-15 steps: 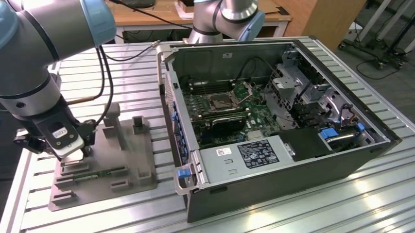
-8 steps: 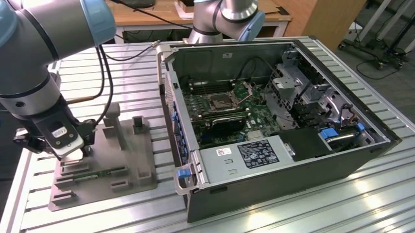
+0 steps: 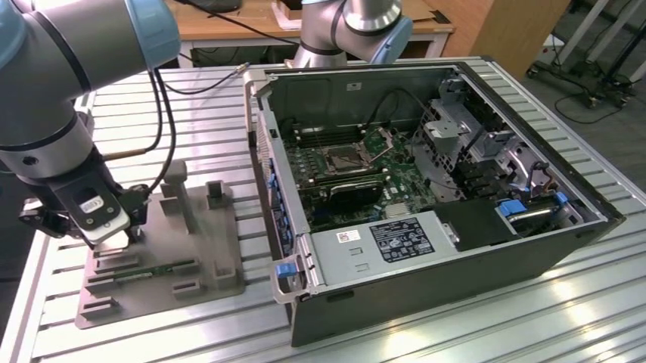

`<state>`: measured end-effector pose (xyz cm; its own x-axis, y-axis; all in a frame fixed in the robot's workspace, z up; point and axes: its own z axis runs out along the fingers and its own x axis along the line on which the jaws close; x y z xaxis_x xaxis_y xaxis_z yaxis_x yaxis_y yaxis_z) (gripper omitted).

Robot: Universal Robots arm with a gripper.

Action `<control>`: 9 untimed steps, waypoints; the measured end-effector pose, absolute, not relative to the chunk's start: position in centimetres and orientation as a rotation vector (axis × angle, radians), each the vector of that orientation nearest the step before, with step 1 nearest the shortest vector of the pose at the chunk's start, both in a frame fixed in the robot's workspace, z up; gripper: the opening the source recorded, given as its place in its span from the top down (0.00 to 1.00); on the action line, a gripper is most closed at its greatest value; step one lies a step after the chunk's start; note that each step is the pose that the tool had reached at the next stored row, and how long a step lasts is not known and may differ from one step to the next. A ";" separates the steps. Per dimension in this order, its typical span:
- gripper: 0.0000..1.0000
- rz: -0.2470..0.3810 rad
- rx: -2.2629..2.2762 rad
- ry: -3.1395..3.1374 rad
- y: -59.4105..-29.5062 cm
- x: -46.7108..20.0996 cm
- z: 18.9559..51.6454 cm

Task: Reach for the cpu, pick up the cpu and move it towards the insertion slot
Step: 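Pick up the cpu and move it towards the insertion slot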

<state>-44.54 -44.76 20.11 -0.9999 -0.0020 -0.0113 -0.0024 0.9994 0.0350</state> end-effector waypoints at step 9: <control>0.45 0.055 -0.003 3.131 -44.8 -44.5 20.4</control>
<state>-44.53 -44.76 20.40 -0.9999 -0.0020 -0.0101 -0.0023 0.9994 0.0353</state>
